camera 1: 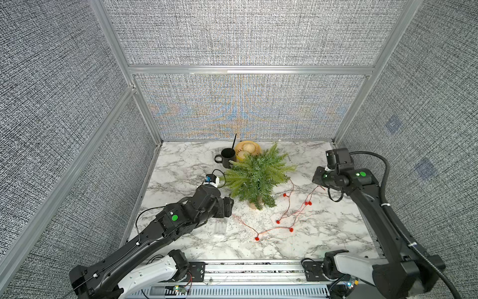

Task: Remove string lights from the small christmas tree
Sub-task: Remove the light string from the Christmas tree, then place the light string at the center of the board.

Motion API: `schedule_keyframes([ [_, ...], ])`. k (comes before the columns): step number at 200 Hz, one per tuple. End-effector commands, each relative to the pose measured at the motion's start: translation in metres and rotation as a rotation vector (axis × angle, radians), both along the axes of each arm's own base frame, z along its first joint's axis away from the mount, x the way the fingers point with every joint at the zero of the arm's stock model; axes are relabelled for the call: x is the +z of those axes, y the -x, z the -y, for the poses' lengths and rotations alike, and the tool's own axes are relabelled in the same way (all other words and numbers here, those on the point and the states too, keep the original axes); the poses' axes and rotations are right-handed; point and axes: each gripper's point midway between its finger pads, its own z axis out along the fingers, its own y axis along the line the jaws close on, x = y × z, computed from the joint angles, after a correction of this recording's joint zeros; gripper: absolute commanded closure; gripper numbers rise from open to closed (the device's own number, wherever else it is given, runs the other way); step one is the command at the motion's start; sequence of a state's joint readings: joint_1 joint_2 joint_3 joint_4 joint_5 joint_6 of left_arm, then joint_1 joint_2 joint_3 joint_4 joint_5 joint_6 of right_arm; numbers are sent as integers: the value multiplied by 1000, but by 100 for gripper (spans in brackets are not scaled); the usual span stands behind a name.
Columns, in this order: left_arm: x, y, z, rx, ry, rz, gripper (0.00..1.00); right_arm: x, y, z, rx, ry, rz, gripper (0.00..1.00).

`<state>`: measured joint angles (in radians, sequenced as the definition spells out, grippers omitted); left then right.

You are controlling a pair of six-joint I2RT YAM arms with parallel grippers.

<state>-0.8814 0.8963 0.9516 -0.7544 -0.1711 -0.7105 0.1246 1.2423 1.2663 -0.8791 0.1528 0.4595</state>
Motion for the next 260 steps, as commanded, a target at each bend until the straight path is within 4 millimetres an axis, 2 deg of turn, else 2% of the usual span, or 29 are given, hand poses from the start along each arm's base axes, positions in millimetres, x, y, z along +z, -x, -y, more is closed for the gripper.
schedule_keyframes([
  [1,2,-2,-5,-5,6,7,19,7,-26,21,-45,12,54,100],
  [26,-3,-9,-21,35,-7,1,19,-9,-45,43,-102,20,29,100],
  [50,-12,-17,-29,70,4,-23,19,-33,-61,51,-105,35,-22,100],
  [72,-23,-27,-34,95,8,-44,19,-68,-80,55,-104,40,-28,100],
  [80,-28,-31,-36,112,7,-51,20,-83,-88,51,-76,24,-25,100],
  [90,-34,-35,-42,153,1,-69,20,-92,-101,46,-49,2,16,100],
  [100,-40,-39,-45,170,-12,-80,21,-103,-105,45,-42,-5,15,100],
  [126,-46,-47,-52,200,-25,-87,21,-122,-105,47,-39,14,-27,88],
  [145,-52,-51,-56,222,-25,-100,21,-135,-96,50,-33,41,-103,70],
  [167,-53,-55,-57,231,-27,-101,21,-132,-77,55,-27,95,-134,49],
  [179,-49,-57,-57,229,-31,-88,21,-116,-70,55,-11,107,-91,41],
  [196,-47,-62,-59,233,-47,-76,21,-91,-61,52,8,117,-25,37],
  [218,-48,-68,-58,229,-61,-82,21,-60,-53,48,39,171,100,36],
  [260,-46,-73,-53,219,-39,-72,21,-91,-25,64,-39,307,252,36],
])
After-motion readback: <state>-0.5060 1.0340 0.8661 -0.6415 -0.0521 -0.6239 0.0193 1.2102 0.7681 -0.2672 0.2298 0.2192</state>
